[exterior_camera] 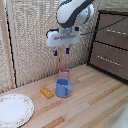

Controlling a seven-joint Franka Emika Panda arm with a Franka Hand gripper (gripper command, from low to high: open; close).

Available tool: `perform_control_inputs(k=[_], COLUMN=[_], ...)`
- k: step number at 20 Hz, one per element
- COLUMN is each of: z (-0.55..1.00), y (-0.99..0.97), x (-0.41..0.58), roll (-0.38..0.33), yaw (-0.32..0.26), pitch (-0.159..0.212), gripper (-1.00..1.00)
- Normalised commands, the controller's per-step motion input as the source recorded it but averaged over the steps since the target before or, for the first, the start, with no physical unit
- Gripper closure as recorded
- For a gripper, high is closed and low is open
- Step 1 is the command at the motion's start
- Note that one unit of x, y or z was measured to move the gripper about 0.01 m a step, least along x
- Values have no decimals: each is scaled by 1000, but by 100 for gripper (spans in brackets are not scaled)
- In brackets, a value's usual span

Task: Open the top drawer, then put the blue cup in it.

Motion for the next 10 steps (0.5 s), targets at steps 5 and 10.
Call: perform_control_inputs(k=[5,10], z=[195,351], y=[44,0], x=[-136,-129], roll=[-271,-299], yaw=[100,92], pitch=[-63,-71], gripper=[-100,-100])
